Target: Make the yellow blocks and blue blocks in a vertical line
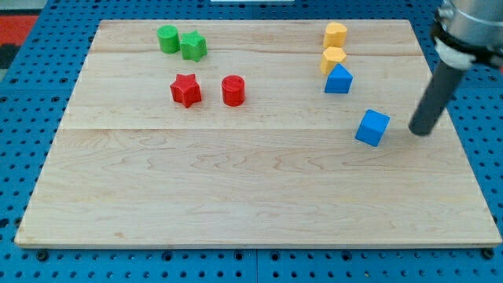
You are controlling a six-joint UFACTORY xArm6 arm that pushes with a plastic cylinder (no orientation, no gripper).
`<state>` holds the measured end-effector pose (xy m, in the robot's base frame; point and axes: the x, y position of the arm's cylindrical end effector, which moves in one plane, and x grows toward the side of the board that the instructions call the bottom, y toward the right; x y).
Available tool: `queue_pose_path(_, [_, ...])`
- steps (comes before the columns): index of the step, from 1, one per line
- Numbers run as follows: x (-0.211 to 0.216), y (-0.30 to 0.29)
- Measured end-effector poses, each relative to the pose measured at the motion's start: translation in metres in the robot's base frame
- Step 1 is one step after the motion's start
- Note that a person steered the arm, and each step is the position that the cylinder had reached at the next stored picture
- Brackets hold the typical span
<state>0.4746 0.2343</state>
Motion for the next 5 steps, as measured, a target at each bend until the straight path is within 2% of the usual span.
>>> queue_pose_path(1, [0.01, -0.054])
queue_pose_path(2, [-0.014, -0.101])
queue_pose_path(3, [-0.018, -0.128])
queue_pose_path(4, [0.015, -0.067])
queue_pose_path(5, [-0.024, -0.051])
